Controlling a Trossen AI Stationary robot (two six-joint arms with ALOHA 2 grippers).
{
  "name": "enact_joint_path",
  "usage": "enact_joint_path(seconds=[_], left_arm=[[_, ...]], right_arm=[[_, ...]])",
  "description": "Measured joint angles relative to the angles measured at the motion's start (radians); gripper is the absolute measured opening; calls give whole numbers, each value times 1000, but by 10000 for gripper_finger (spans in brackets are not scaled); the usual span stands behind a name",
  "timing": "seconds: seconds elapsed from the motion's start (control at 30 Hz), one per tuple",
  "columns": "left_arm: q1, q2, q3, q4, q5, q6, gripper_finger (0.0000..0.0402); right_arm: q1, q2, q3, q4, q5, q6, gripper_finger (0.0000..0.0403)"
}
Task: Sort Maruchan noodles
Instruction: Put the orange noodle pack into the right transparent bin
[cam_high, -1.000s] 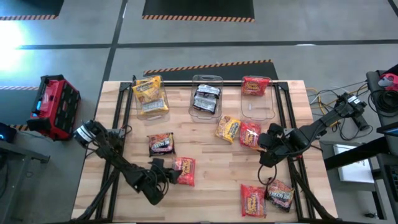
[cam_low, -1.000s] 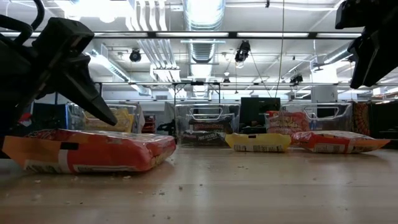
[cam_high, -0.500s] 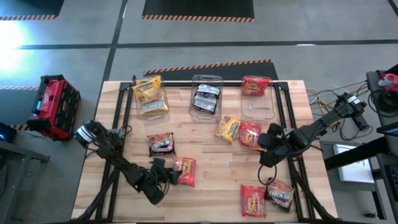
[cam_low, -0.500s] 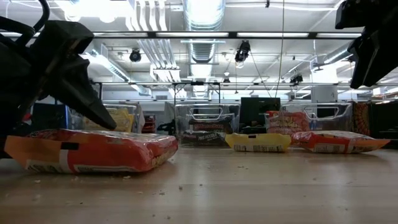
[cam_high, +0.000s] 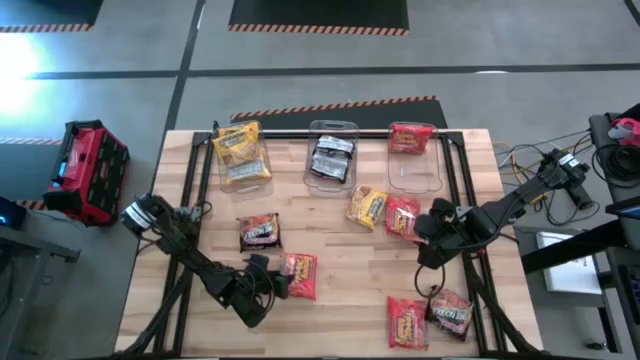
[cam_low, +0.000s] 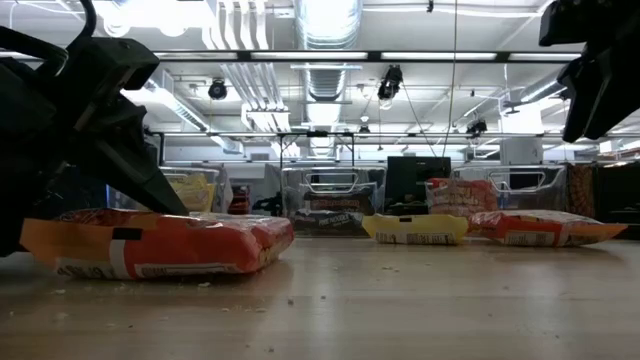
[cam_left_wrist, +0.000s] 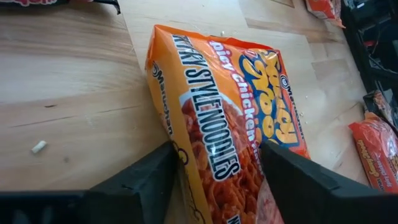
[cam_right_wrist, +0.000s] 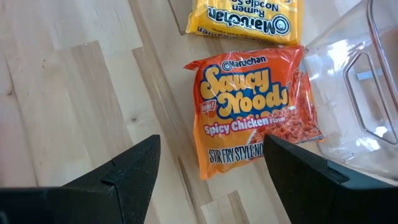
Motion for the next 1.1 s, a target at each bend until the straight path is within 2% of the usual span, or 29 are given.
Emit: enact_joint_path(seconds=[0.2, 0.5, 0.73, 0.9, 1.0, 1.1], left_arm=[[1, -8, 0, 10, 0, 0, 166], [-2, -52, -1, 11, 21, 37, 163], [-2, -86, -1, 14, -21, 106, 164], [-2, -83, -1, 15, -111, 123, 154], [-2, -80, -1, 15, -111, 132, 141], [-2, -79, -1, 22, -67, 156, 128]], right_arm=[[0, 0, 0, 0, 0, -33, 274], [0, 0, 0, 17, 10, -33, 274], [0, 0, 0, 236, 9, -37, 274], [0, 0, 0, 369, 11, -121, 274], [0, 0, 0, 395, 42, -152, 274], [0, 0, 0, 428, 43, -124, 274]])
